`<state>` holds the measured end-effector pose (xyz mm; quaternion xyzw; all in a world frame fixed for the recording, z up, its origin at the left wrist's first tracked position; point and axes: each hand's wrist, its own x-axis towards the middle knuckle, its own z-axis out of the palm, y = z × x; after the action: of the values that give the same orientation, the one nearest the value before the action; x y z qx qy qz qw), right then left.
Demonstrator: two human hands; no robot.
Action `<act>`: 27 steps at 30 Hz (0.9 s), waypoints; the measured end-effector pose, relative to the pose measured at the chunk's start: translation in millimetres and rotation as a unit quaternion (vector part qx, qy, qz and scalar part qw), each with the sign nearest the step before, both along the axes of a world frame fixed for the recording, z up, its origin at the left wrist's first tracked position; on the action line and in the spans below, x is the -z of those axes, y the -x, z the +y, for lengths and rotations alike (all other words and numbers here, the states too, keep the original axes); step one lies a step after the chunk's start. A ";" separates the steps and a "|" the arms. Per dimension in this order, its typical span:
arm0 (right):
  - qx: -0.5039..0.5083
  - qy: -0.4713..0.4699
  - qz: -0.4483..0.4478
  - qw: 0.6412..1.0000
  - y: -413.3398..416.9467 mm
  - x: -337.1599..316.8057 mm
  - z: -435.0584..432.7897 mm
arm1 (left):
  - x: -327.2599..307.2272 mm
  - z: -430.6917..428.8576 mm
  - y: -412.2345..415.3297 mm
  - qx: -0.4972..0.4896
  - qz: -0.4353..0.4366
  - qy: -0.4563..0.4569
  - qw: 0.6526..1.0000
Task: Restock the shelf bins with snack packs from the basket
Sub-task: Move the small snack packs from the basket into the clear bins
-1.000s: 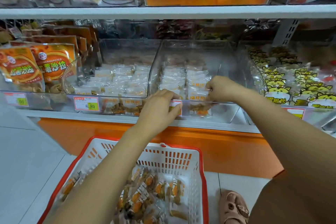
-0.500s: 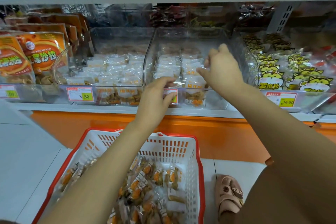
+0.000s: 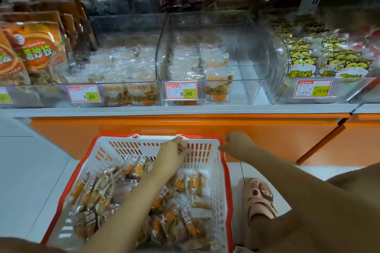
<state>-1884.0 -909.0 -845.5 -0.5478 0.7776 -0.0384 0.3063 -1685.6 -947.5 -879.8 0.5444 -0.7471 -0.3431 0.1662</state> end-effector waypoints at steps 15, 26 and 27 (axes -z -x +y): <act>0.184 0.000 -0.122 0.975 -10.6 88.0 -26.7 | 130.9 -0.2 -12.7 -0.021 -0.202 -0.173 0.964; 0.221 0.039 -0.104 0.969 -15.0 99.6 -28.9 | 152.4 -4.2 31.0 -0.063 -0.139 -0.288 0.945; 0.221 0.037 -0.105 0.969 -15.1 99.5 -29.1 | 150.5 -4.2 30.2 -0.064 -0.140 -0.290 0.944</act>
<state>-1868.9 -938.2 -945.0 -0.3661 0.8410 -0.1916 0.3493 -1715.8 -951.7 -1030.3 0.6586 -0.5942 -0.4540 -0.0837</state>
